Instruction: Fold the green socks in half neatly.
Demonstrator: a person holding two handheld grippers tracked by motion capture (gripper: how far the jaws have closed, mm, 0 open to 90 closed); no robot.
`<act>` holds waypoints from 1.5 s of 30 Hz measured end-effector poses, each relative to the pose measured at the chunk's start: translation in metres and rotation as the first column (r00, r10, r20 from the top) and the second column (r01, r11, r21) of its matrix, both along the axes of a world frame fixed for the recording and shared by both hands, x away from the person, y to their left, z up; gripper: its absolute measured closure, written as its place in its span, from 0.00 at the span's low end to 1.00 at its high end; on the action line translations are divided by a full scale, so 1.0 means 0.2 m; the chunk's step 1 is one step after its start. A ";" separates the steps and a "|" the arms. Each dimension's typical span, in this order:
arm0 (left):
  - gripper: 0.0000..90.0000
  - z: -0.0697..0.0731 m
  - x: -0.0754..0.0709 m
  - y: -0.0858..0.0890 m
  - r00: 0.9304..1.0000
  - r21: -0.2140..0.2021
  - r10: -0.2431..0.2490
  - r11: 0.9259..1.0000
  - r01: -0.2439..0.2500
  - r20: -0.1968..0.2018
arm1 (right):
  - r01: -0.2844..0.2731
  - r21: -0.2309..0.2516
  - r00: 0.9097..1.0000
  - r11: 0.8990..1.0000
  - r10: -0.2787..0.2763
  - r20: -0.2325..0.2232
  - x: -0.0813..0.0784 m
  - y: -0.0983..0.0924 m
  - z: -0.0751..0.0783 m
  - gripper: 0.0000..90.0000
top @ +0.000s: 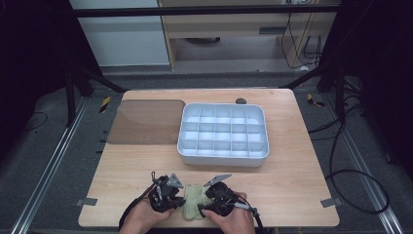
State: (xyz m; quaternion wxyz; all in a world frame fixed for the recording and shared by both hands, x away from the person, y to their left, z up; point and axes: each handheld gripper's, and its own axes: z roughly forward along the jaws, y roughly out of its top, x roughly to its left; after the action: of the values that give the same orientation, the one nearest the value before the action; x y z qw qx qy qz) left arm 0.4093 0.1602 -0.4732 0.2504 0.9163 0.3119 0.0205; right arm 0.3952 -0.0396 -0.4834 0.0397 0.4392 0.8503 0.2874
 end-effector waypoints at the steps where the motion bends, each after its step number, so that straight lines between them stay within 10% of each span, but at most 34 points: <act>1: 0.97 0.00 0.00 0.00 1.000 -0.001 0.001 1.000 -0.001 0.000 | -0.006 0.002 1.000 1.000 0.006 0.001 0.00 0.00 0.00 0.36; 23: 0.98 0.10 -0.01 0.00 0.999 -0.001 -0.029 1.000 0.029 0.023 | -0.056 -0.015 0.998 0.998 0.056 0.020 0.02 0.07 0.03 0.76; 45: 0.98 0.18 -0.04 -0.12 0.990 -0.011 -0.139 0.990 0.140 0.028 | -0.011 0.077 1.000 0.997 0.012 -0.011 0.05 0.04 0.00 0.82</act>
State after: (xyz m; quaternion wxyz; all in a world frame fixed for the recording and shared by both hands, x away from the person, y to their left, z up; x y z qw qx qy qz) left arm 0.4006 0.1360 -0.4376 0.2614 0.9339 0.2437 0.0135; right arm 0.4060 -0.0323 -0.4827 0.0165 0.4371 0.8413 0.3177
